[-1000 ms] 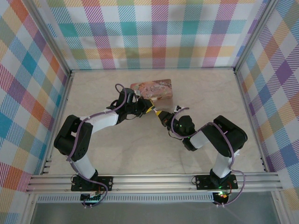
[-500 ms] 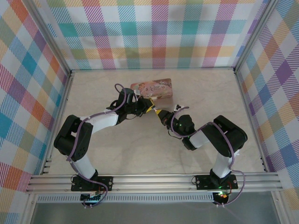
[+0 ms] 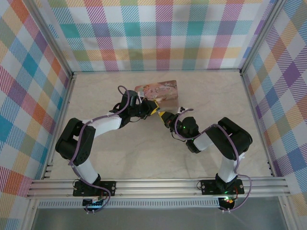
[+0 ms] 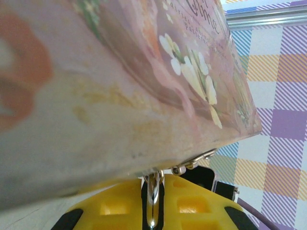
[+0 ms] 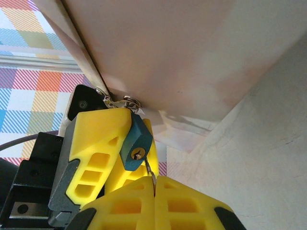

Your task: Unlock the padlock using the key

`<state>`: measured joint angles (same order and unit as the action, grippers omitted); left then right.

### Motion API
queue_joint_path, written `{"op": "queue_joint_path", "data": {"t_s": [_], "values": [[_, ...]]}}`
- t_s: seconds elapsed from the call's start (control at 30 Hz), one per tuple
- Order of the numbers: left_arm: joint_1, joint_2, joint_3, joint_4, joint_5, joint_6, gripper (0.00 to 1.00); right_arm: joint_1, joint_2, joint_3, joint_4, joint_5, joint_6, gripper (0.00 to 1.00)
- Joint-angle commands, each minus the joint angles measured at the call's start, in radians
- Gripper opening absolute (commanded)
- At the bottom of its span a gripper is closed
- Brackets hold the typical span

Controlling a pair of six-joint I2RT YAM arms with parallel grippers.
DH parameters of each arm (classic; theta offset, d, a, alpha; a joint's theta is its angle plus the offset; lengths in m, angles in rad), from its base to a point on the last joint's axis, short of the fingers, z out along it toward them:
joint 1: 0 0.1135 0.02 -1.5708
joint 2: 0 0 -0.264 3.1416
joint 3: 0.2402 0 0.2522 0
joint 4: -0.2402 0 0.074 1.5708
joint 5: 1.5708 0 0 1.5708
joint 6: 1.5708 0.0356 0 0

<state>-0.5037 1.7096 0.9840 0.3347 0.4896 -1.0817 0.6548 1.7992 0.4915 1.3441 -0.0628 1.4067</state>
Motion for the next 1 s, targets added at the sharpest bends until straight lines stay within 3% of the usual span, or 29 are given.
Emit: {"op": "queue_joint_path", "data": {"t_s": [0.0, 0.37, 0.97], "values": [[-0.021, -0.026, -0.006, 0.068, 0.069, -0.022, 0.12, -0.001, -0.039, -0.014, 0.063, 0.012, -0.002, 0.0], [-0.021, -0.012, 0.001, 0.081, 0.062, -0.033, 0.12, -0.001, -0.098, -0.106, 0.063, 0.032, -0.028, 0.0], [-0.023, -0.002, -0.01, 0.101, 0.072, -0.049, 0.12, -0.001, -0.093, -0.054, 0.062, 0.033, -0.052, 0.0]]}}
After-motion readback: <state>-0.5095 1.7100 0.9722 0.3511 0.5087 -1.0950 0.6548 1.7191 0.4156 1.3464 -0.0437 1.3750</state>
